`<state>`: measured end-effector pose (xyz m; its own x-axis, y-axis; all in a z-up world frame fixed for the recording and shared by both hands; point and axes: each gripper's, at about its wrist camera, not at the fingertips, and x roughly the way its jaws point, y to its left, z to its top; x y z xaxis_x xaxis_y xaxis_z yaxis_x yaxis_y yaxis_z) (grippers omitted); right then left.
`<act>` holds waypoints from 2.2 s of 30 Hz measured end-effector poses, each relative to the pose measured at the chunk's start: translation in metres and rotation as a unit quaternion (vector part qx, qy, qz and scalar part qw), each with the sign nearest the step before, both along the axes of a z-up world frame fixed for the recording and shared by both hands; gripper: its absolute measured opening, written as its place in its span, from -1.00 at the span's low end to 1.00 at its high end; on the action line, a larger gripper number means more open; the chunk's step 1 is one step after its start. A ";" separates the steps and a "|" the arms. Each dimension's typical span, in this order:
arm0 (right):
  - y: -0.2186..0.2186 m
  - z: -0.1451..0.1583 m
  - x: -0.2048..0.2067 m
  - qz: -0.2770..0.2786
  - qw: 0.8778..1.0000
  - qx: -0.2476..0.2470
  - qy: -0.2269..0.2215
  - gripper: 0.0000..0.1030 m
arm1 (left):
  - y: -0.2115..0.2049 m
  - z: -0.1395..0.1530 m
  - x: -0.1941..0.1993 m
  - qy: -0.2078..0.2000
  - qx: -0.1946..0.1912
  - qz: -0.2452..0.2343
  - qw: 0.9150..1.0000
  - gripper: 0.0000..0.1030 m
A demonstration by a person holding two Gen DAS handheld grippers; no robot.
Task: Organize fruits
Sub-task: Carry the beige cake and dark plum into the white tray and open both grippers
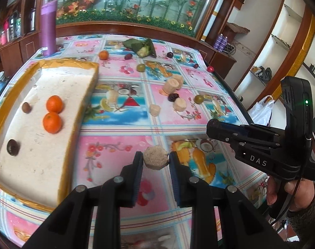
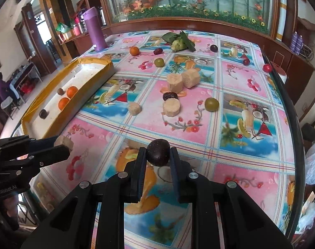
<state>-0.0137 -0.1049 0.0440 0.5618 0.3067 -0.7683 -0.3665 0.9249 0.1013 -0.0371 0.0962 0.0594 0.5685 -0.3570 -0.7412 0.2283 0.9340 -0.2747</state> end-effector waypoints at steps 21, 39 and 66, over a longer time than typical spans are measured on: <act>0.140 0.028 0.018 0.119 0.993 0.018 -0.016 -0.59 | 0.138 0.000 0.000 -0.007 0.006 0.145 0.989 -0.45; 0.237 -0.008 0.015 0.220 0.975 -0.008 0.030 -0.59 | 0.193 -0.010 0.042 0.004 0.023 0.179 0.984 -0.45; 0.255 -0.037 0.028 0.224 0.972 -0.045 0.061 -0.57 | 0.202 -0.039 0.086 0.072 0.077 0.168 0.980 -0.45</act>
<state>0.0142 0.1498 0.0074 0.2903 0.4285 -0.8556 -0.7243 0.6828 0.0962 0.0487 0.2978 0.0200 0.5201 -0.0455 -0.8529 -0.1302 0.9827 -0.1318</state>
